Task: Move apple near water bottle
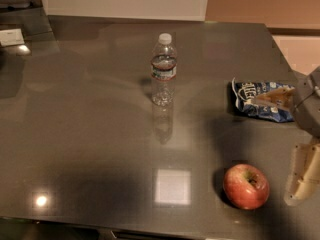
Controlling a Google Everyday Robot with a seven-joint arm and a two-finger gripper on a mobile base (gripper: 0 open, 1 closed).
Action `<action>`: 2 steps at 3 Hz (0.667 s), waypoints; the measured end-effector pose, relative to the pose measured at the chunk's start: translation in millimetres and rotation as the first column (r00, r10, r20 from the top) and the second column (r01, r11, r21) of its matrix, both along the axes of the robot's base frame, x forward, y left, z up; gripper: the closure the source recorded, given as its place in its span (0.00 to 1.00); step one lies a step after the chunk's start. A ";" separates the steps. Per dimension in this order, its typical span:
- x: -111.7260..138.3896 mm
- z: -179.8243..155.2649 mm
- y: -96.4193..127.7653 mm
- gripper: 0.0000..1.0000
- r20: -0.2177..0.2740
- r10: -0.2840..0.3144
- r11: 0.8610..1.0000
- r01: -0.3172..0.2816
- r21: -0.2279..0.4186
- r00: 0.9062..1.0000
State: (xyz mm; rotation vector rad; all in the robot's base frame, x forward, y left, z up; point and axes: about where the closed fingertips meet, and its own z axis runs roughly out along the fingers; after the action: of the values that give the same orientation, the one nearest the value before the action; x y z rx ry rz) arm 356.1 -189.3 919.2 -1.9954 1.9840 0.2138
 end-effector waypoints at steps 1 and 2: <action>-19.9 -23.4 10.1 0.00 0.001 0.091 0.995 -0.091 0.031 0.996; -34.0 -42.7 17.5 0.00 -0.002 0.169 0.984 -0.168 0.064 0.986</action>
Offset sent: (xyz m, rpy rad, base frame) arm -0.0520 0.0235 -0.0655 0.1028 0.0223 0.2595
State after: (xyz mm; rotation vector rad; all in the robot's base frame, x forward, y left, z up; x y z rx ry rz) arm 322.1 -171.8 876.5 -2.1248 1.7896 0.3193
